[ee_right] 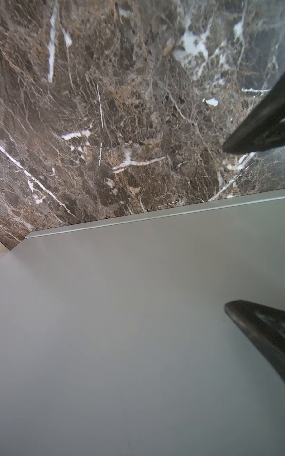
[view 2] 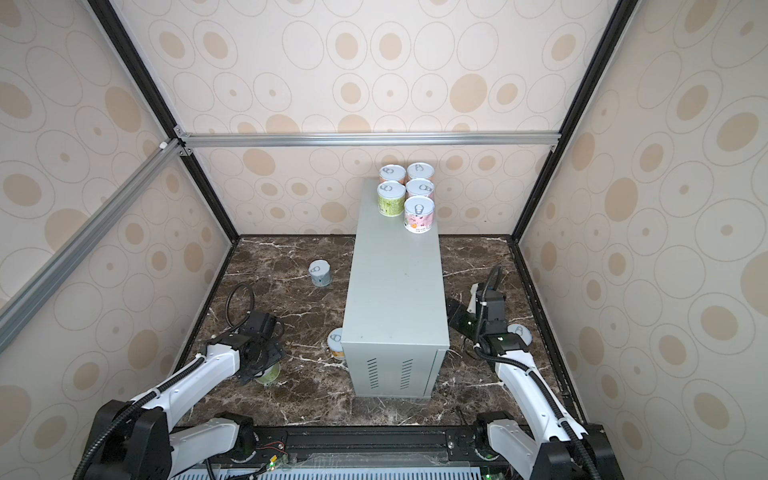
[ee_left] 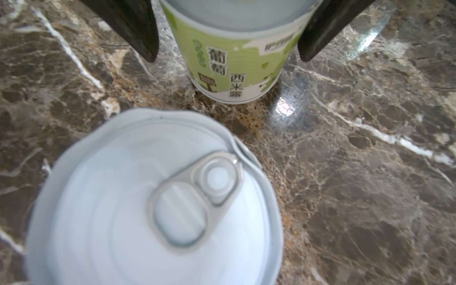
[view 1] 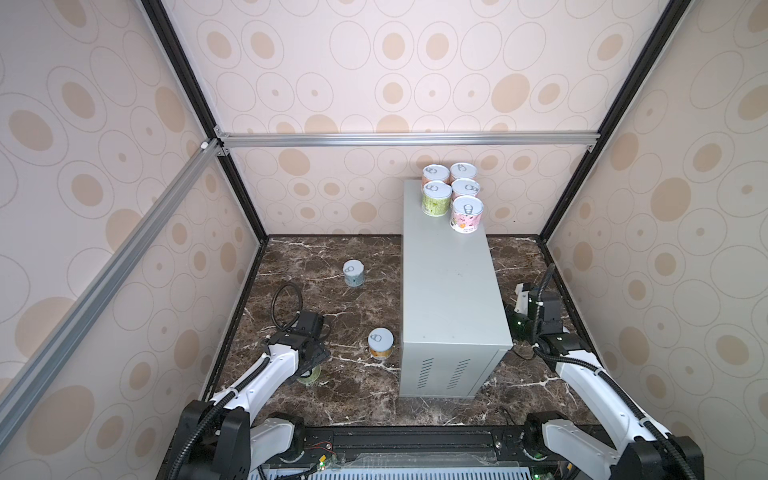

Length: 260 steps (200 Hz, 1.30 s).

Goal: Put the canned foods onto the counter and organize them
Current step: 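Close the left gripper on the green-labelled can and lift it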

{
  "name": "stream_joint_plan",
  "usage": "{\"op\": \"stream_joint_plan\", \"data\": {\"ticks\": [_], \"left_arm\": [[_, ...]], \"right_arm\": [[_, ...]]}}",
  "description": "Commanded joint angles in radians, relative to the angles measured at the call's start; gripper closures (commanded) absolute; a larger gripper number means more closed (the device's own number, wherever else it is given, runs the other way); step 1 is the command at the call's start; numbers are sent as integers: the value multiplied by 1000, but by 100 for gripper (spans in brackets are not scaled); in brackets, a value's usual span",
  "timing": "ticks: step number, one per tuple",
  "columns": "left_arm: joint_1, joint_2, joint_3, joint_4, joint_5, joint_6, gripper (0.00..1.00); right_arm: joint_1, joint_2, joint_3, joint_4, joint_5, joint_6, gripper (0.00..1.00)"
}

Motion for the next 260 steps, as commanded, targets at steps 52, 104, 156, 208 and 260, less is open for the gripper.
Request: {"op": "stream_joint_plan", "data": {"ticks": [52, 104, 156, 208, 260], "left_arm": [[-13, -28, 16, 38, 30, 70, 35], [-13, -52, 83, 70, 104, 200, 40], [-14, -80, 184, 44, 136, 333, 42], [-14, -83, 346, -48, 154, 464, 43], [-16, -74, 560, -147, 201, 609, 45]], "right_arm": [[-5, -18, -13, 8, 0, 5, 5], [-4, -25, -11, 9, -12, -9, 5], [-5, -41, -4, -4, -13, -25, 5], [-5, -57, 15, -25, -18, -47, 5], [-4, -82, 23, -31, 2, -47, 5]]}}
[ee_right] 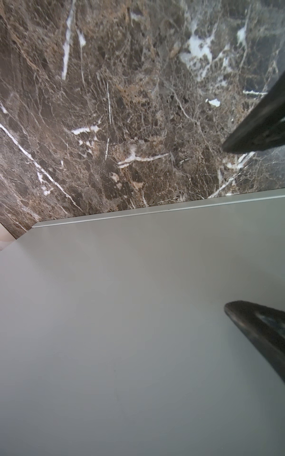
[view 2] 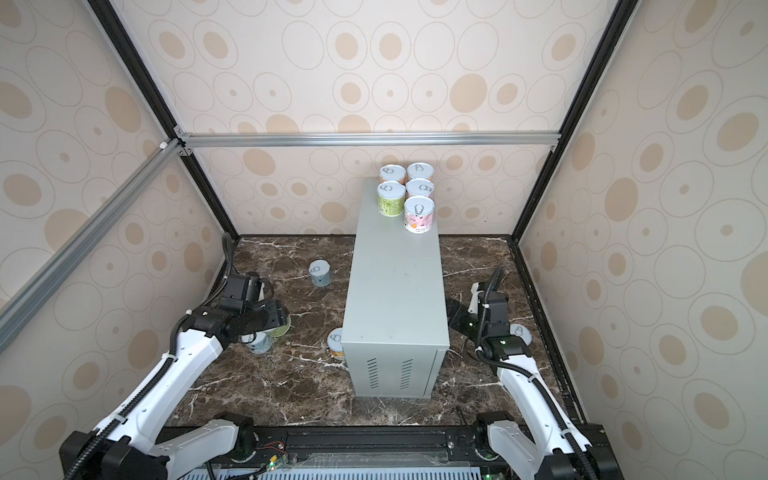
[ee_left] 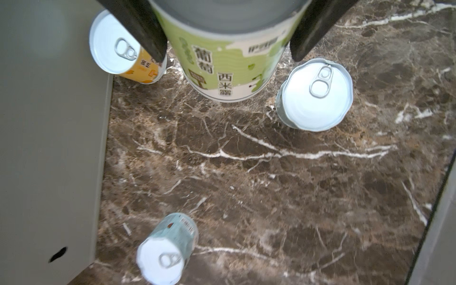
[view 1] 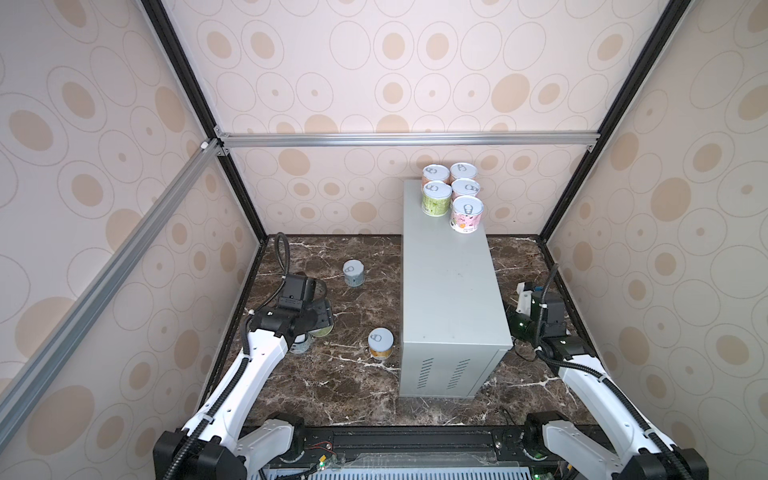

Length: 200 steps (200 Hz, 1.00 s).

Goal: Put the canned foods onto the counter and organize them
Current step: 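Close the left gripper on the green-labelled can and lift it, then carry the green-labelled can up over the cabinet top with the left gripper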

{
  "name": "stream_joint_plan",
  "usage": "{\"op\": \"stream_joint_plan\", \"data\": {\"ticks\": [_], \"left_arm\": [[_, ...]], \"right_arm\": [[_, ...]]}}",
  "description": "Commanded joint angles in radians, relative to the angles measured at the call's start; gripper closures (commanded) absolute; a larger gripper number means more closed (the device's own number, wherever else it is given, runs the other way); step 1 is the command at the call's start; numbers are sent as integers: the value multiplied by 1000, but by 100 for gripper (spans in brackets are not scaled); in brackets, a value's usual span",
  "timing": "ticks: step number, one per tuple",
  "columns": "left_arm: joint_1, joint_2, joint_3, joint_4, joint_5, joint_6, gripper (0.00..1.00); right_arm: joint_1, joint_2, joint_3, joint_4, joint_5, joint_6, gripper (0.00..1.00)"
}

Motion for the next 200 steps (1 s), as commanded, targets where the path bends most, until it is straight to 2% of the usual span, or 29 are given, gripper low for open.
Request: {"op": "stream_joint_plan", "data": {"ticks": [1, 35, 80, 200], "left_arm": [[-7, -10, 131, -50, 23, 114, 45], [-10, 45, 290, -122, 72, 170, 50], [-33, 130, 526, -222, 95, 231, 50], [-242, 379, 1007, -265, 28, 217, 49]], "right_arm": [[-5, -27, 23, -16, 10, -11, 5], [-5, -35, 43, -39, -3, -16, 5], [-5, -51, 66, -69, -11, -28, 5], [-5, -110, 92, -150, -2, -67, 6]]}}
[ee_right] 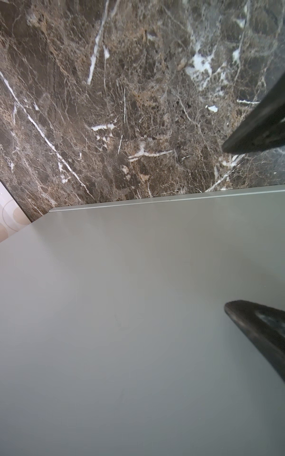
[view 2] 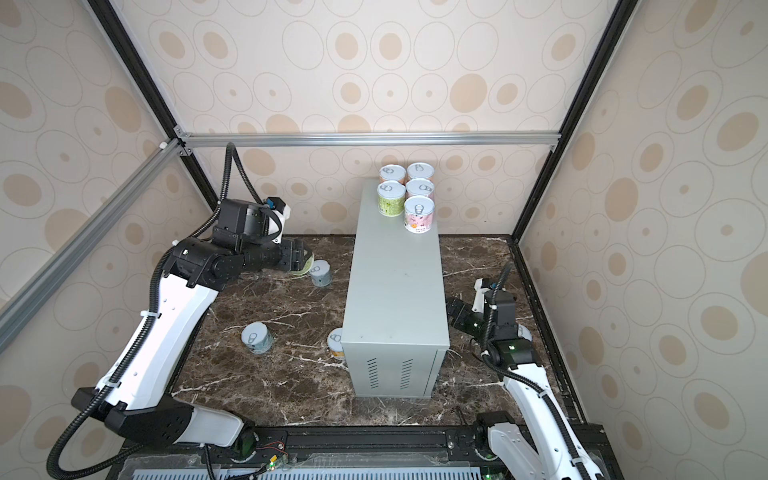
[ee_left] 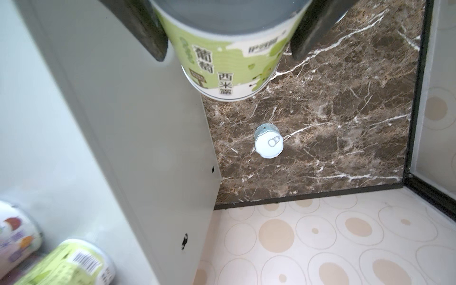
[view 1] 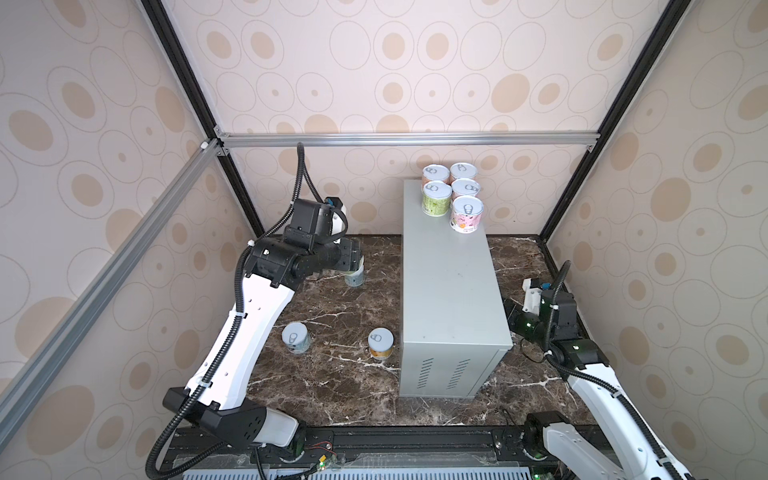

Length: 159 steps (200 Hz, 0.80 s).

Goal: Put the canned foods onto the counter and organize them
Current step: 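Carry the green-labelled can up over the cabinet top with the left gripper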

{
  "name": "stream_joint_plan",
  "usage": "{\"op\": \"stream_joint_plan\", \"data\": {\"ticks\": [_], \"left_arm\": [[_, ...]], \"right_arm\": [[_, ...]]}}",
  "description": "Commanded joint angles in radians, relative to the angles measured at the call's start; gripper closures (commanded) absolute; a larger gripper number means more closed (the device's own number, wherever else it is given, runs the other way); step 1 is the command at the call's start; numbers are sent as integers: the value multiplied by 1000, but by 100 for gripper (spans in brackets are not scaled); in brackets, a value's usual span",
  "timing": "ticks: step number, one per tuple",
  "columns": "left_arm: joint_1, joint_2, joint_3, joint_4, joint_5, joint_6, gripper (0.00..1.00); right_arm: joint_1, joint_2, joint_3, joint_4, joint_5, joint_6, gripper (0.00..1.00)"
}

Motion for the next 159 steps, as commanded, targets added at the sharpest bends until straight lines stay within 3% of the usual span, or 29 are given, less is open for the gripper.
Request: {"op": "stream_joint_plan", "data": {"ticks": [1, 68, 159], "left_arm": [[-34, 23, 120, 17, -23, 16, 49], [-148, 136, 313, 7, -38, -7, 48], [-303, 226, 432, -6, -50, -12, 49]], "right_arm": [[-5, -14, 20, -22, 1, -15, 6], [-5, -6, -6, -2, -16, -15, 6], [-4, -11, -35, 11, -20, -32, 6]]}}
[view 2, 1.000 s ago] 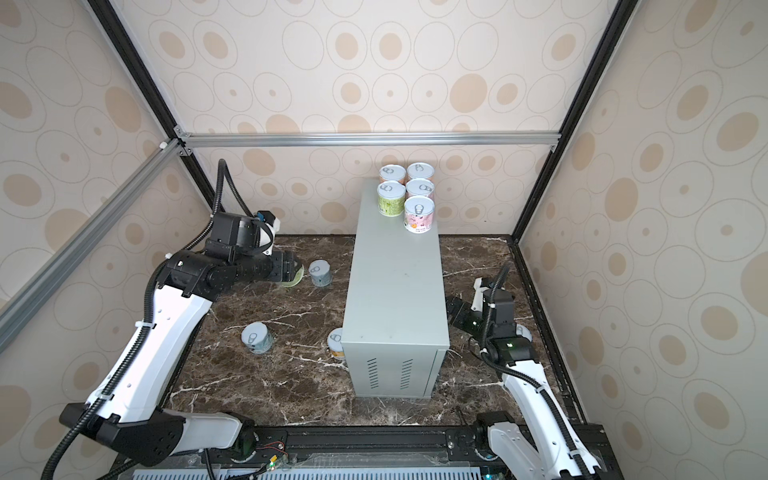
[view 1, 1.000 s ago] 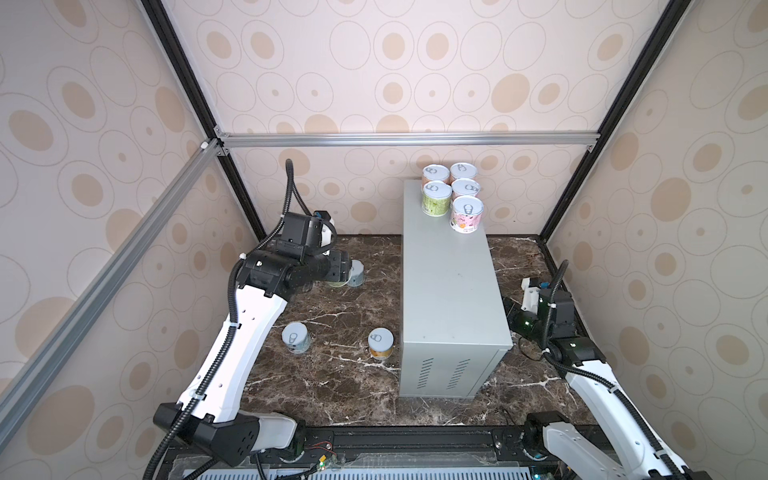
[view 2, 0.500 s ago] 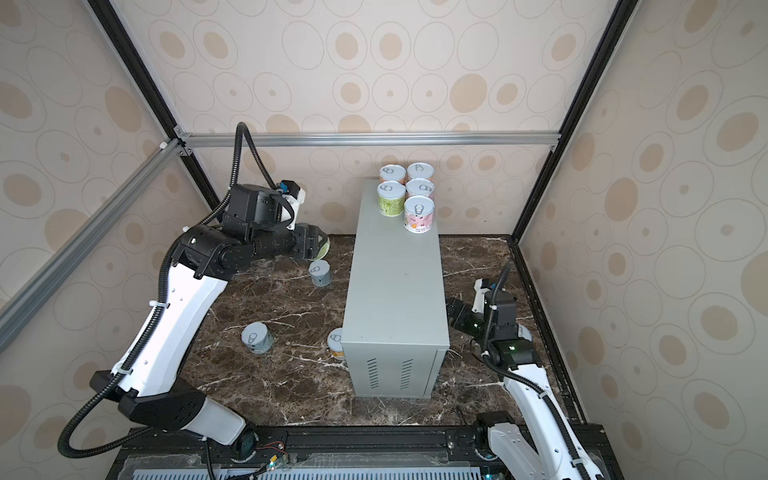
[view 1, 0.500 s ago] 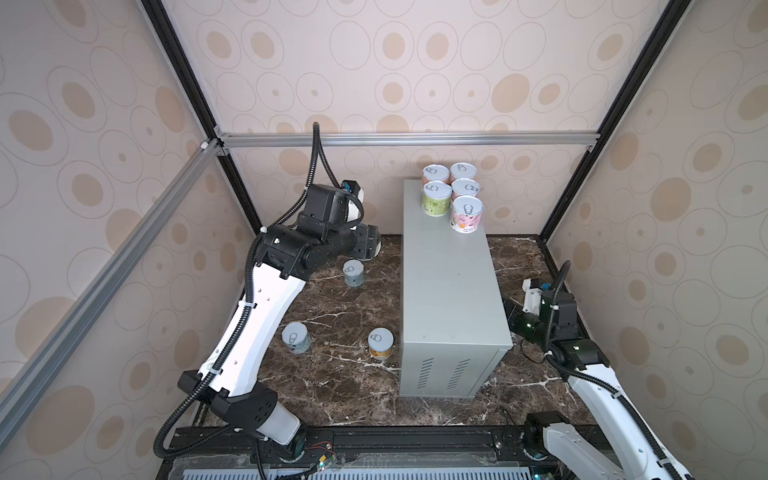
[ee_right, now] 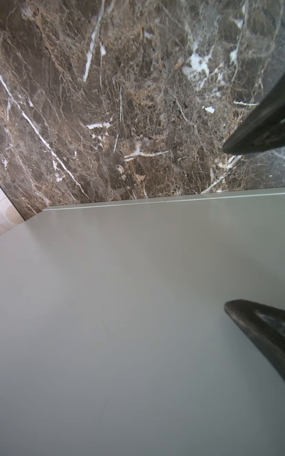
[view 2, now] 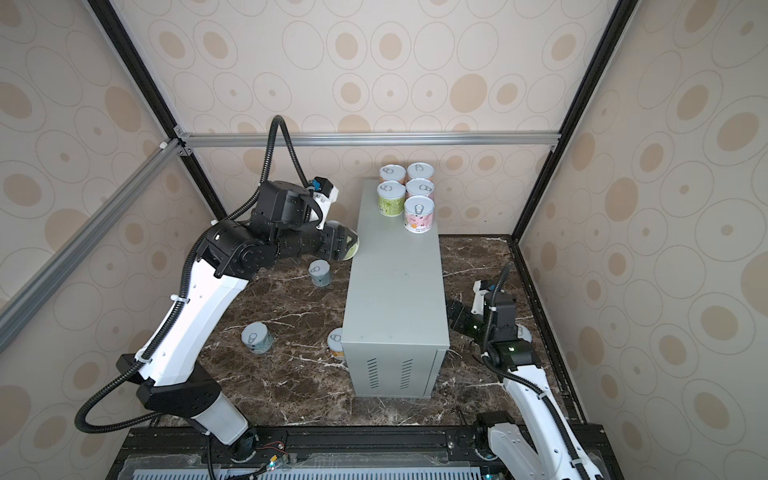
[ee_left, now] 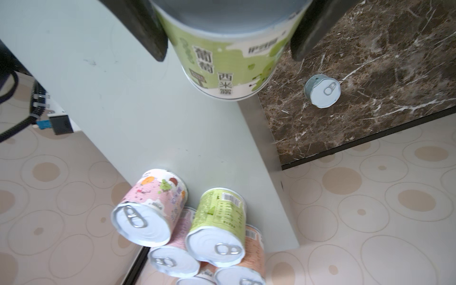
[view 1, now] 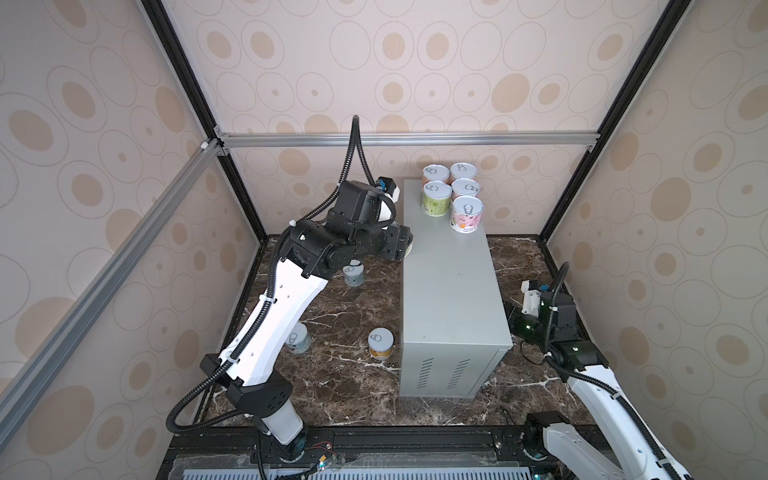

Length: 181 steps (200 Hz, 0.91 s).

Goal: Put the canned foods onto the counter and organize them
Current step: 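Carry the green-labelled can up over the cabinet top with the left gripper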

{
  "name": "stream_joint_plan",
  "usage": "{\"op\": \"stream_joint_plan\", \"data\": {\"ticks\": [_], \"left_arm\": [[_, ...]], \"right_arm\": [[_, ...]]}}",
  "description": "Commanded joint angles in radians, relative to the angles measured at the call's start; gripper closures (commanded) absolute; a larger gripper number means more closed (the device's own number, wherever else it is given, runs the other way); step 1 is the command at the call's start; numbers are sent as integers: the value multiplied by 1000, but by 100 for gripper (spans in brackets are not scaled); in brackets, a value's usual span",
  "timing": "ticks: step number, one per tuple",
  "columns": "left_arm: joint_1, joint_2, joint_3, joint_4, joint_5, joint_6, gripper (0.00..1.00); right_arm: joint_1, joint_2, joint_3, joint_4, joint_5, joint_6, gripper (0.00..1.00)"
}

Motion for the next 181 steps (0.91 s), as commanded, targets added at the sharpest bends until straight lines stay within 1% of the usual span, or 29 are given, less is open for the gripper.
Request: {"op": "stream_joint_plan", "data": {"ticks": [1, 22, 63, 87, 114, 147, 181], "left_arm": [[-37, 16, 75, 26, -17, -4, 49], [-69, 42, 102, 24, -24, -4, 46], [-131, 93, 132, 7, -64, -10, 44], [-151, 117, 143, 3, -73, -7, 42], [-167, 137, 156, 4, -79, 4, 35], [-177, 149, 181, 6, -80, 7, 23], [-185, 161, 189, 8, -82, 12, 15]], "right_arm": [[-5, -5, -15, 10, -8, -14, 6], [-5, -4, -22, 15, -9, -16, 6], [-4, 1, -32, 25, -10, -18, 6], [-5, 7, -37, 33, -17, -15, 6], [-5, 4, -35, 31, -13, -21, 6], [-5, 6, -36, 32, -14, -24, 6], [-4, 12, -36, 37, -19, -20, 6]]}}
